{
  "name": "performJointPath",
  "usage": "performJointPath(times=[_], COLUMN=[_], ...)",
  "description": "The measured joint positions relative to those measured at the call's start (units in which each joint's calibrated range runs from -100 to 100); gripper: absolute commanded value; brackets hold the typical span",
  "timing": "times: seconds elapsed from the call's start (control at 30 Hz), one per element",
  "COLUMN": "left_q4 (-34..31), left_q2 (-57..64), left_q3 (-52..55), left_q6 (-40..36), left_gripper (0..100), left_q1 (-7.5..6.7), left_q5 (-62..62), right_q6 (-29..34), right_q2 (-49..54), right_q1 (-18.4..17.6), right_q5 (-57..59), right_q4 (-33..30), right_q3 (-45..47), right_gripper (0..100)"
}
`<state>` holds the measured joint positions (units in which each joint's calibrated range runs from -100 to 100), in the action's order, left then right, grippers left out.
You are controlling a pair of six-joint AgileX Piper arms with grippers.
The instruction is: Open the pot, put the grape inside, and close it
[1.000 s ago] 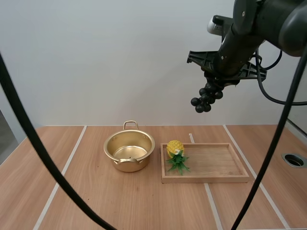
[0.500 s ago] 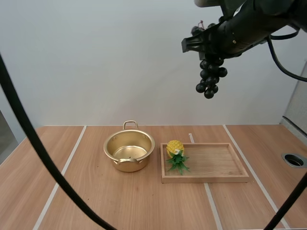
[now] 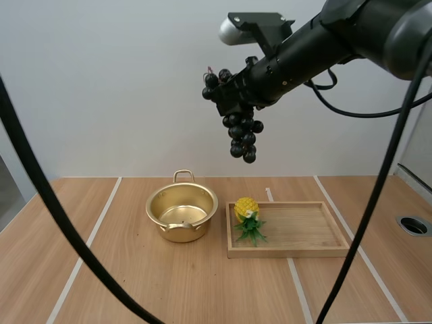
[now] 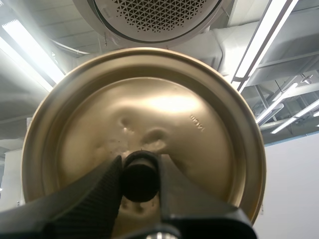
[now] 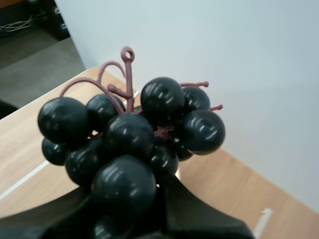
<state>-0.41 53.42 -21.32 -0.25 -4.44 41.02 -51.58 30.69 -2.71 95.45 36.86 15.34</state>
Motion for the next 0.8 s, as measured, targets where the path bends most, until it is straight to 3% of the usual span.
performJointPath(times=[0.2,0.53,0.8], left_q4=[0.0,0.0,-0.1], left_q2=[0.0,0.0,0.0], left_q3=[0.0,0.0,0.0], left_q6=[0.0,0.0,0.0], left_gripper=[0,0,0], left_q1=[0.0,0.0,0.0], left_q5=[0.0,0.0,0.0], right_q6=[-3.4,2.0,3.0], right_q2=[-6.9,-16.1,-23.2], right_q1=[-2.4,-13.6,-15.1], right_q5=[3.6,-0.8,-4.9], right_q4=[1.9,-9.5,-10.8], right_q3=[0.0,0.0,0.0], right_gripper=[0,0,0])
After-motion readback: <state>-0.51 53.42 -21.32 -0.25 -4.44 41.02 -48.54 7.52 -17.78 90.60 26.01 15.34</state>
